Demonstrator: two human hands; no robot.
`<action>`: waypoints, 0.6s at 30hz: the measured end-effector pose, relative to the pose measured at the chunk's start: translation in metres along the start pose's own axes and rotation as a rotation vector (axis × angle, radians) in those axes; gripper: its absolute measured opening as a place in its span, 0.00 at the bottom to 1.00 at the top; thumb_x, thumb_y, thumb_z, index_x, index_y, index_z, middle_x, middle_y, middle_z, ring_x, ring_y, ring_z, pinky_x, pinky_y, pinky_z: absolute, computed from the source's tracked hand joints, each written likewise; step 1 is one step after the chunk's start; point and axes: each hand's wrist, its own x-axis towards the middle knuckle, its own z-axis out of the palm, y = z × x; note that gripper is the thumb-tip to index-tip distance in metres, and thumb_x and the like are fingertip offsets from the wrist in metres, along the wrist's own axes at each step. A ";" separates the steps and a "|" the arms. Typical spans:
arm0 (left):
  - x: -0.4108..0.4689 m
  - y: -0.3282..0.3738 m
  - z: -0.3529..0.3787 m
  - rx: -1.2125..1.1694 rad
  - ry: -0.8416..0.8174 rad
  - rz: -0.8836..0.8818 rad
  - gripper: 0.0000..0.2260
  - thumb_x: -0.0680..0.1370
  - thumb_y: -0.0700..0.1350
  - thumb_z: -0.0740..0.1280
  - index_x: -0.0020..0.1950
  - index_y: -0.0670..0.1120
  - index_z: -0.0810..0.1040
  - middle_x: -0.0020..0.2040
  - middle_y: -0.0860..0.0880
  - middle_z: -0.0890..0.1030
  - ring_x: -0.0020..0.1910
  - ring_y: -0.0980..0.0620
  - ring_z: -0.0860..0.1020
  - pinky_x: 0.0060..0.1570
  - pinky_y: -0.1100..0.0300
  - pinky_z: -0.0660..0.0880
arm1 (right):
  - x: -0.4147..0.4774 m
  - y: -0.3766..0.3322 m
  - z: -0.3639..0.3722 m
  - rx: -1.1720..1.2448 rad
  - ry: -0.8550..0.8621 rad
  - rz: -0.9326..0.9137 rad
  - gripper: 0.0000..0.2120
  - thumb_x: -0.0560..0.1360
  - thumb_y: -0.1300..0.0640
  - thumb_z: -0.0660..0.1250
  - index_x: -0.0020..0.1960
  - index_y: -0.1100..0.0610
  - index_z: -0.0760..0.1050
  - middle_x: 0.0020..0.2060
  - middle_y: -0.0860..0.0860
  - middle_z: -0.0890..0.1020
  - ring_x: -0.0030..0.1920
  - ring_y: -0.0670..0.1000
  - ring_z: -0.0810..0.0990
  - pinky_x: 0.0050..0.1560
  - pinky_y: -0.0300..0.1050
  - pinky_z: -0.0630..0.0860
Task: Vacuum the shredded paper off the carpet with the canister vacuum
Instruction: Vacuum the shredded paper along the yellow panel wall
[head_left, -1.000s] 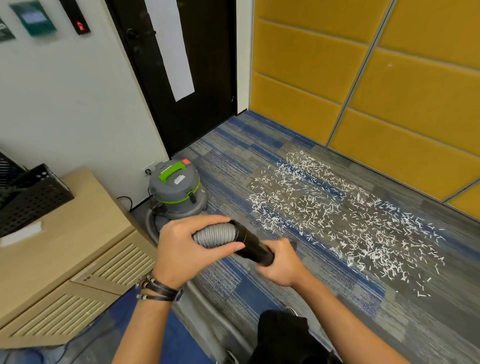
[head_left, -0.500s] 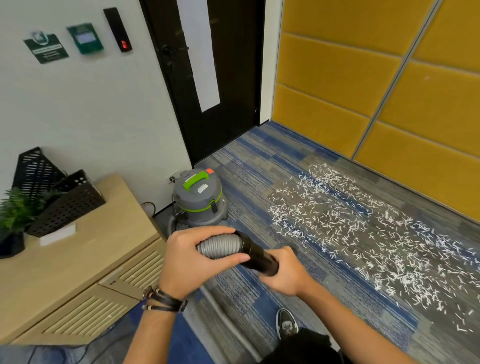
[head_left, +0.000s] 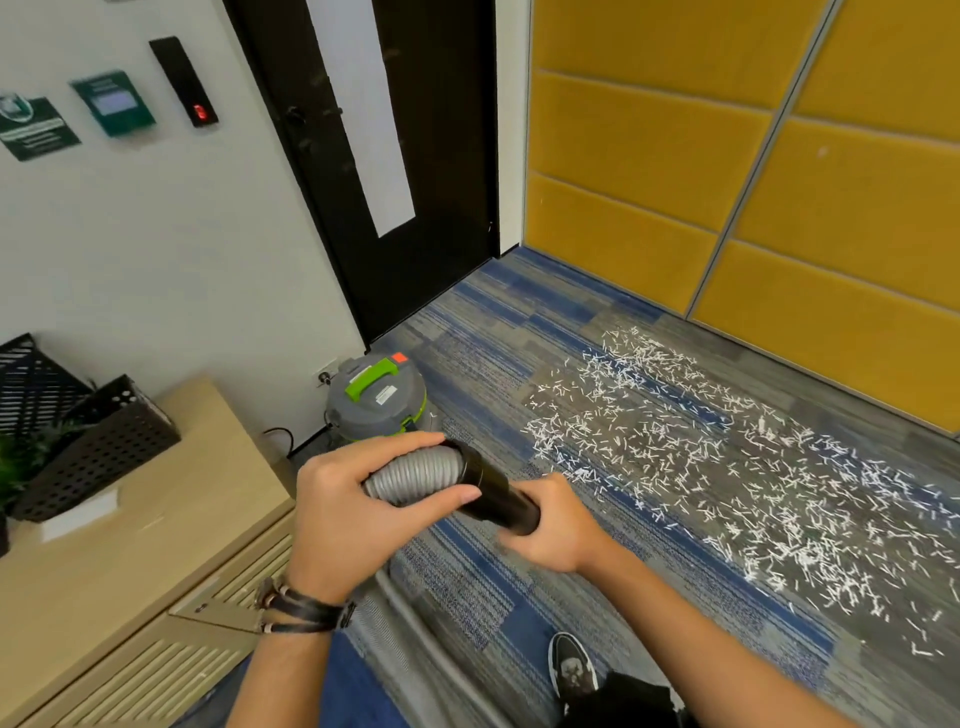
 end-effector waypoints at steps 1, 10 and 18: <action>0.004 0.002 0.000 0.003 0.006 0.012 0.22 0.66 0.62 0.82 0.54 0.51 0.89 0.50 0.59 0.88 0.49 0.61 0.86 0.53 0.66 0.79 | 0.002 0.000 -0.003 -0.002 0.015 -0.012 0.07 0.64 0.59 0.71 0.35 0.55 0.73 0.26 0.54 0.76 0.27 0.55 0.74 0.30 0.53 0.71; 0.017 -0.009 0.033 -0.035 -0.200 -0.065 0.24 0.63 0.64 0.83 0.54 0.55 0.89 0.50 0.61 0.88 0.49 0.62 0.86 0.54 0.60 0.81 | 0.001 0.031 -0.009 0.035 0.005 0.072 0.10 0.67 0.61 0.74 0.34 0.54 0.72 0.27 0.53 0.77 0.27 0.54 0.76 0.29 0.51 0.71; 0.016 0.000 0.052 -0.042 -0.177 -0.051 0.24 0.64 0.64 0.83 0.54 0.54 0.89 0.50 0.62 0.88 0.49 0.63 0.86 0.53 0.59 0.82 | -0.017 0.046 -0.021 0.062 0.062 0.067 0.08 0.66 0.62 0.74 0.35 0.55 0.75 0.26 0.51 0.76 0.26 0.50 0.72 0.29 0.46 0.68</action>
